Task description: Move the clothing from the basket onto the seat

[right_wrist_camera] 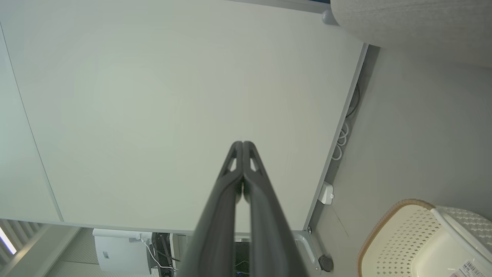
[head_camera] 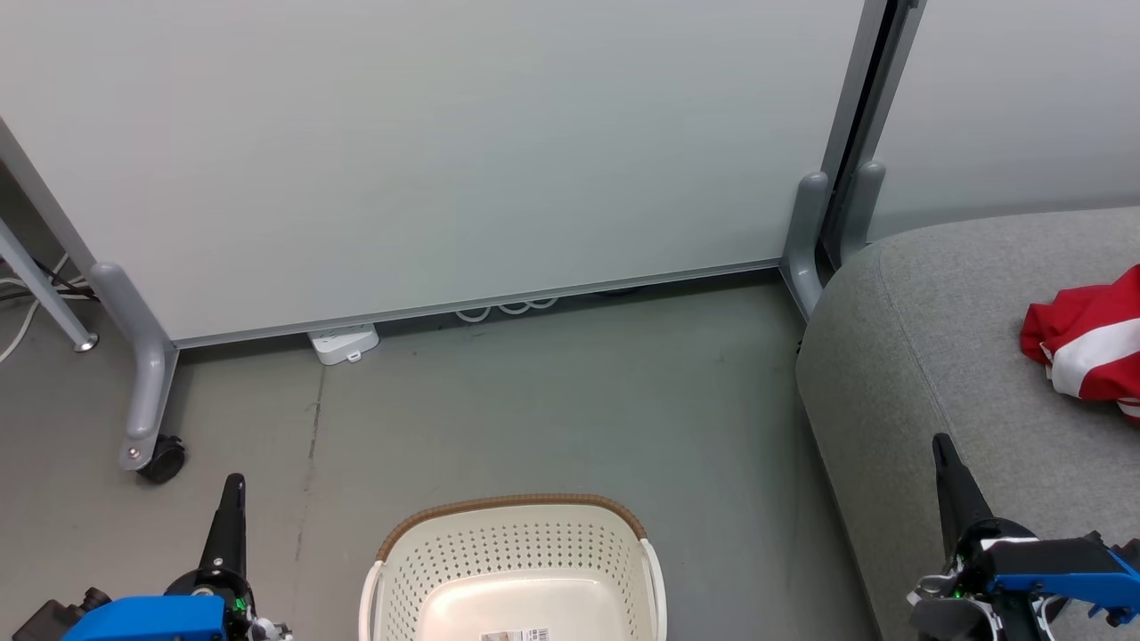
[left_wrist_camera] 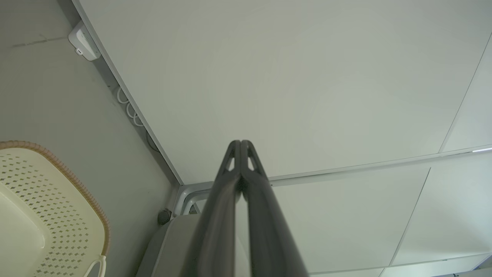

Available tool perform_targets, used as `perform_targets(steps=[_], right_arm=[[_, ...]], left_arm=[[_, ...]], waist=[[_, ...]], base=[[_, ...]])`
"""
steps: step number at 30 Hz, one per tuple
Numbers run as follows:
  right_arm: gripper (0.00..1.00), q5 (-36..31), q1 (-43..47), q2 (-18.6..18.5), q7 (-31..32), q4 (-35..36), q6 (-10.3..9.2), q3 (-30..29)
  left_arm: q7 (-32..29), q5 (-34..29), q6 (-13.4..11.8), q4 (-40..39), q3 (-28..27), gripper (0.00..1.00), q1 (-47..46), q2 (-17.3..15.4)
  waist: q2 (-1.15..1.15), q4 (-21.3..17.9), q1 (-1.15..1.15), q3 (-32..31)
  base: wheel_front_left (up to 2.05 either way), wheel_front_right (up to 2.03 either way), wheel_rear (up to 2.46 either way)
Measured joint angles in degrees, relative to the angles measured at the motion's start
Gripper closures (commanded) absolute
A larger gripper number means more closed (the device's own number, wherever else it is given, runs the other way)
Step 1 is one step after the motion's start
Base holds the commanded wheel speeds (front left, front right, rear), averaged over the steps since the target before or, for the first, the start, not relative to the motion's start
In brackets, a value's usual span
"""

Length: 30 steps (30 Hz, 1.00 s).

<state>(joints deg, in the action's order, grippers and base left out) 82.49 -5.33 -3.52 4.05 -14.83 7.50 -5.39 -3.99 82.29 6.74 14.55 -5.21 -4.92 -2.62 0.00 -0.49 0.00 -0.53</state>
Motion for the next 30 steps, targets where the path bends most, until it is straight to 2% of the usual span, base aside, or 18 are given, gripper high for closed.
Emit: perform_targets(steps=[25,30], right_arm=[[1.00,9.66,-0.58,0.55,2.53,0.68,0.00,-1.16],[1.00,9.82,-0.59,0.57,2.53,0.69,0.00,-1.19]], left_arm=[[-2.50,10.03,0.57,-0.38,-1.27,1.00,-0.93,-0.08],[-2.50,10.03,0.57,-0.41,-1.30,1.00,-0.94,-0.08]], waist=[[0.00,0.49,0.00,0.71],[0.00,0.49,0.00,0.71]], base=[[0.00,0.00,0.00],[0.00,0.00,0.00]])
